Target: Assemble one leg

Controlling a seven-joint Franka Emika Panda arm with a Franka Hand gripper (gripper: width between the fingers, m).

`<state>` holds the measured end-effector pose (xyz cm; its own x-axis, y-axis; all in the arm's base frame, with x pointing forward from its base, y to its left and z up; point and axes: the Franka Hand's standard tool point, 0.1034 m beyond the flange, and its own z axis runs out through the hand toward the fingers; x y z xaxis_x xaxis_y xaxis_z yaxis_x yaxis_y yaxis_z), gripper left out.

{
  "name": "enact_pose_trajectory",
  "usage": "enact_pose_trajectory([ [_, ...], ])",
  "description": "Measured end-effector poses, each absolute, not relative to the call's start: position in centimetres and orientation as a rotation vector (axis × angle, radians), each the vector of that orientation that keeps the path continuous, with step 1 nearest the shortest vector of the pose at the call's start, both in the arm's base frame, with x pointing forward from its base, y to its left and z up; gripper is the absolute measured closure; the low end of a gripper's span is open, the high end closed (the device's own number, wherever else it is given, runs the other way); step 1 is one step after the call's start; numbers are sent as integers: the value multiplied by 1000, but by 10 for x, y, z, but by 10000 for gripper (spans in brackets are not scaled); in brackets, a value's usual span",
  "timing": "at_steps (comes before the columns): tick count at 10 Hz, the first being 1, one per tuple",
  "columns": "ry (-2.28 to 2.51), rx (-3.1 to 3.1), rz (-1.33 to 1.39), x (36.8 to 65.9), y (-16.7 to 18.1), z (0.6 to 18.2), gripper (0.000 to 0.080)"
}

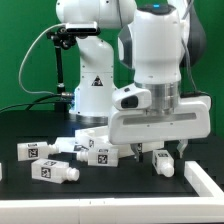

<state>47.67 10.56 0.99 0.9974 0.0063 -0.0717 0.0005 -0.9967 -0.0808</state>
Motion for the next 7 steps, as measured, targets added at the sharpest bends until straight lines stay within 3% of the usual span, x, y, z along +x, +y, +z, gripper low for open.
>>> enact_pose_trajectory([
  [1, -13, -3058, 110, 477, 105, 10, 150],
  [3, -14, -3058, 111, 477, 105, 10, 420],
  [4, -14, -3058, 110, 477, 105, 10, 518],
  [7, 21, -3053, 99, 449, 142, 11, 517],
])
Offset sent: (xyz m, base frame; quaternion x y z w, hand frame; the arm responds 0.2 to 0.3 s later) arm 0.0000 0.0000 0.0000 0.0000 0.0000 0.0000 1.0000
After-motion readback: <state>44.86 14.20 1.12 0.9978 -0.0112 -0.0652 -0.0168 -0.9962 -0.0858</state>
